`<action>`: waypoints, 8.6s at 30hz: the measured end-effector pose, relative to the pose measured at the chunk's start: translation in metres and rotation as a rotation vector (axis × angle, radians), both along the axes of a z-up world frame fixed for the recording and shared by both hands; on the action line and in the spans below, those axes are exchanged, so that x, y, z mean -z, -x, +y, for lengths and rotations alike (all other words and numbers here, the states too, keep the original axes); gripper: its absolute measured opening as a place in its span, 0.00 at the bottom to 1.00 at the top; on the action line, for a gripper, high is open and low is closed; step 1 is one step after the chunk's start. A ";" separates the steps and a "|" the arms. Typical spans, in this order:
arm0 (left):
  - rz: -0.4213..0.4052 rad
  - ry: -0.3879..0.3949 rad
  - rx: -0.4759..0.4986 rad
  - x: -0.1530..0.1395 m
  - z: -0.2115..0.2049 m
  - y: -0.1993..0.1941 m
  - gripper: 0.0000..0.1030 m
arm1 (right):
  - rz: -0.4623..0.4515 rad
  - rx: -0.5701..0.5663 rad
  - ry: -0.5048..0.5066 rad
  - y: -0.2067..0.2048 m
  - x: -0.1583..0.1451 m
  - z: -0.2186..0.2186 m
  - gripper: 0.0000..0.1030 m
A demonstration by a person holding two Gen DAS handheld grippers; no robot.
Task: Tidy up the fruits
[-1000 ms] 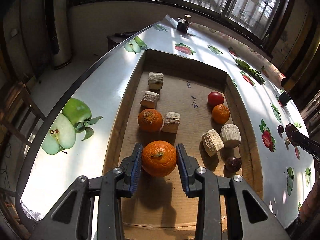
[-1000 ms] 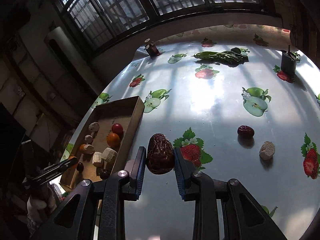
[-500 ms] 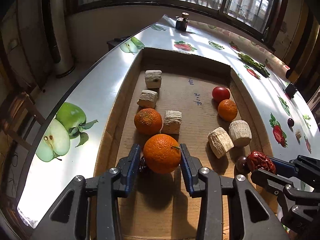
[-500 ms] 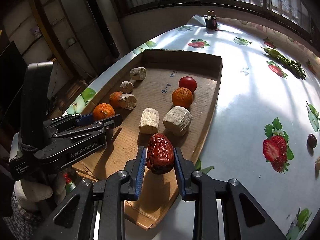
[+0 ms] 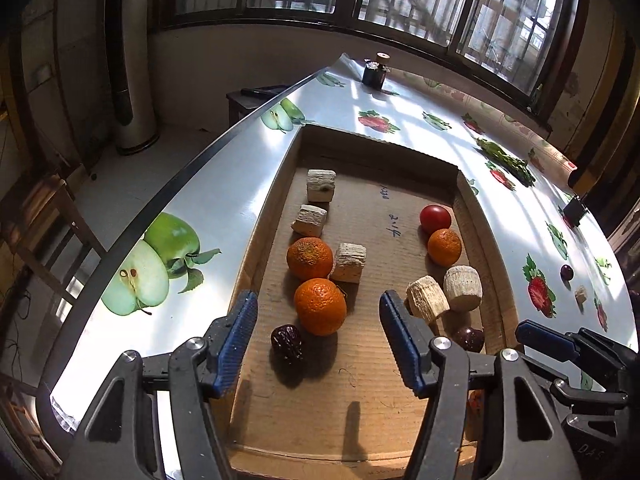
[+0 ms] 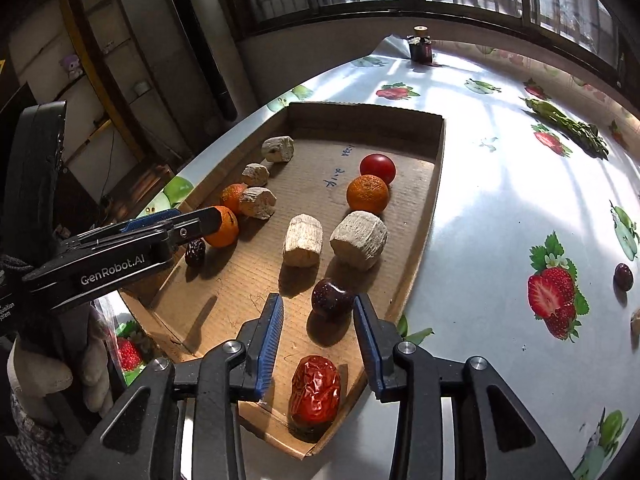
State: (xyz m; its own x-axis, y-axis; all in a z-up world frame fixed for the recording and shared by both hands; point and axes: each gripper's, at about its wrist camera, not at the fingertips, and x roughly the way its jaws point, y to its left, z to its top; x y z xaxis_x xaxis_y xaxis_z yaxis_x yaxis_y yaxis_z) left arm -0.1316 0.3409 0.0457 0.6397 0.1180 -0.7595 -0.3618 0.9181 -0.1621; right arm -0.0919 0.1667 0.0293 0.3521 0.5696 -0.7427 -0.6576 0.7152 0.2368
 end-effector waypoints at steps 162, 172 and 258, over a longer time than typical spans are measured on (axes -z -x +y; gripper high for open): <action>-0.088 0.316 0.288 -0.013 -0.127 -0.073 0.31 | -0.068 0.528 -0.090 -0.079 -0.020 -0.236 0.30; -0.053 0.005 0.020 0.000 -0.036 0.000 0.31 | -0.042 0.217 -0.122 -0.032 -0.031 -0.098 0.30; -0.203 -0.188 -0.200 -0.046 -0.059 0.066 1.00 | -0.280 0.231 -0.026 0.055 -0.033 -0.058 0.84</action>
